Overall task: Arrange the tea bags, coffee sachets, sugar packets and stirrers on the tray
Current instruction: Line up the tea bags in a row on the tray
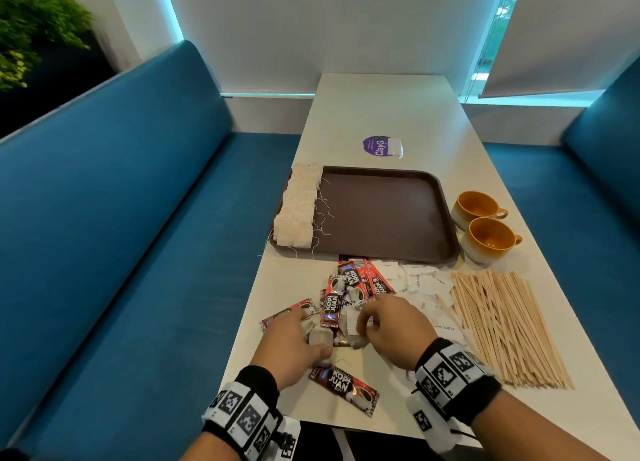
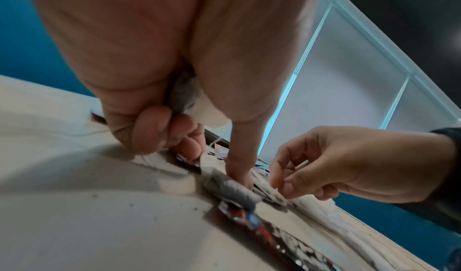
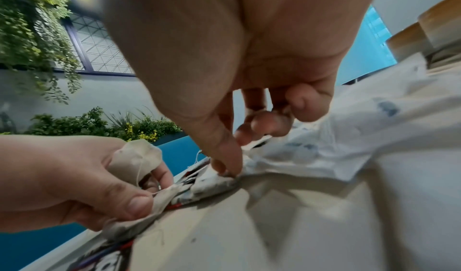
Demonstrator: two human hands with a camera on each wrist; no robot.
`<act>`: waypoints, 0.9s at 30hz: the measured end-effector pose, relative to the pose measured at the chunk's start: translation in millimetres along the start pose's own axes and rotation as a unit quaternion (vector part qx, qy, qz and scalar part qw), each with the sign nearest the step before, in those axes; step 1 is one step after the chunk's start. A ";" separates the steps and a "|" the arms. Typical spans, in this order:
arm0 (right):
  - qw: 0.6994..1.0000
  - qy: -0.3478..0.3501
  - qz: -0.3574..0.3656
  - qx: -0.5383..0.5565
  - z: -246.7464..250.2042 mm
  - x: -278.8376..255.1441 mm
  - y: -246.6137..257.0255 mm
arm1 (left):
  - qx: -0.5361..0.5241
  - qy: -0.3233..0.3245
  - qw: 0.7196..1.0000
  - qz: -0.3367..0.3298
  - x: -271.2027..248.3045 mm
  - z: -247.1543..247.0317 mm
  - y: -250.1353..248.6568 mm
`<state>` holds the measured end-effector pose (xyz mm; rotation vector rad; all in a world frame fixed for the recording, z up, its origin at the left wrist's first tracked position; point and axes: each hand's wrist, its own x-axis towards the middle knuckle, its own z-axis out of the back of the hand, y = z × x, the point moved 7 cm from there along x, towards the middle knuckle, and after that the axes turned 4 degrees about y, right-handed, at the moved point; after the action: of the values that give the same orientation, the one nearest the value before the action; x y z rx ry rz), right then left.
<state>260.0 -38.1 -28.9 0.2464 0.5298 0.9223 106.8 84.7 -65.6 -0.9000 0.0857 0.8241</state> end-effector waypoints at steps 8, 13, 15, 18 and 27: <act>0.998 0.015 -0.007 -0.057 -8.6 -1.4 12.6 | -0.105 0.007 0.994 -0.025 -3.8 5.8 -0.8; 0.999 -0.018 0.009 -0.050 -0.9 -3.5 12.2 | -0.325 0.012 0.945 -0.018 -11.3 27.0 2.9; 1.000 -0.024 -0.001 -0.018 2.8 -4.6 7.9 | -0.449 -0.005 0.894 0.004 -11.4 33.8 7.7; 0.996 -0.031 -0.010 0.086 10.6 -7.1 0.2 | -0.554 -0.006 0.832 0.037 -14.4 35.0 8.8; 0.935 -0.120 0.004 0.333 41.8 -21.4 12.5 | -0.614 0.038 0.785 0.075 -19.5 -4.0 -25.7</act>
<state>263.2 -47.2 18.7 0.9650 0.5995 0.6787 111.4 61.3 -43.4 -2.1877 -0.3692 0.9668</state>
